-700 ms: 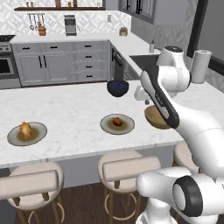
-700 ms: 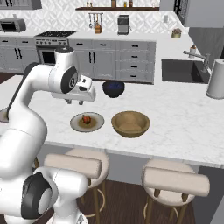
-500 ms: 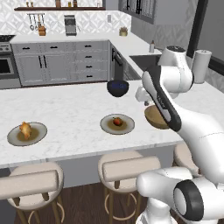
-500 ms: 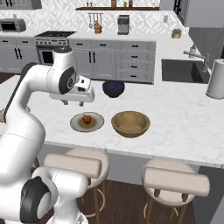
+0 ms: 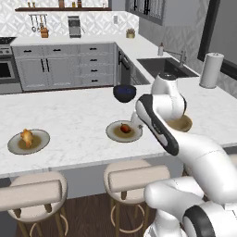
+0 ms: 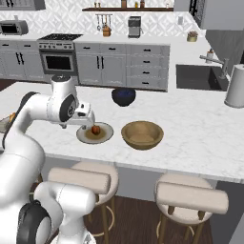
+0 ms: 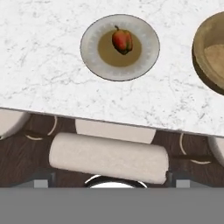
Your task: Pick the chicken drumstick and bell pepper from their plates and place them in the bowl. Then put the bowl in the fridge.
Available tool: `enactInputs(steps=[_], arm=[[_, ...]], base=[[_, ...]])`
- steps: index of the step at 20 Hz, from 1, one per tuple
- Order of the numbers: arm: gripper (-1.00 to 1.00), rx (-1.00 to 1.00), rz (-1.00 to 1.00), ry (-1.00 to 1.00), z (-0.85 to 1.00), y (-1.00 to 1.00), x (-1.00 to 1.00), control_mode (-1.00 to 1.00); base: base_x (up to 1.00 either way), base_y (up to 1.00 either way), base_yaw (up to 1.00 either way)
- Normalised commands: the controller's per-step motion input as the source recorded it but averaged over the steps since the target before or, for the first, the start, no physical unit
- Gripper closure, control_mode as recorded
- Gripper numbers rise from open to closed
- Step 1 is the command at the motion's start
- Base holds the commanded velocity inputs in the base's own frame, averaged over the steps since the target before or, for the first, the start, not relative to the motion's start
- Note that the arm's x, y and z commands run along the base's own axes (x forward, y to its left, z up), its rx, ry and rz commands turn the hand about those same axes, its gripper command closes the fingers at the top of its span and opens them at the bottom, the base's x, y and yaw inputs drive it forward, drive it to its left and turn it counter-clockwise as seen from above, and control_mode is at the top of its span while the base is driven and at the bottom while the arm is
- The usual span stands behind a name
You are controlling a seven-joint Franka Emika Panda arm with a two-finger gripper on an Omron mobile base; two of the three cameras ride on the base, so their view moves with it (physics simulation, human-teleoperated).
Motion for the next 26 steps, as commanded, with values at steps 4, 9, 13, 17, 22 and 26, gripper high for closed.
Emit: enactInputs(steps=[4,9,13,17,22,26], arm=[[-1.0,0.0,0.12,0.1,-0.43,0.0,0.99,-1.0],[-1.0,-0.01,0.09,0.1,-0.28,0.06,0.89,-1.0],[-1.0,0.0,0.06,0.11,-0.21,0.08,0.75,-1.0],[-1.0,0.0,0.06,0.1,-0.38,0.01,0.73,-1.0],[-1.0,0.0,0.06,0.03,-0.41,0.0,0.56,-1.0],[-1.0,-0.01,0.06,0.0,-0.41,0.0,0.47,-1.0]], base=[[0.0,0.0,0.0],[0.0,0.0,0.0],[0.0,0.0,0.0],[0.0,0.0,0.0],[0.0,0.0,0.0],[0.0,0.0,0.0]])
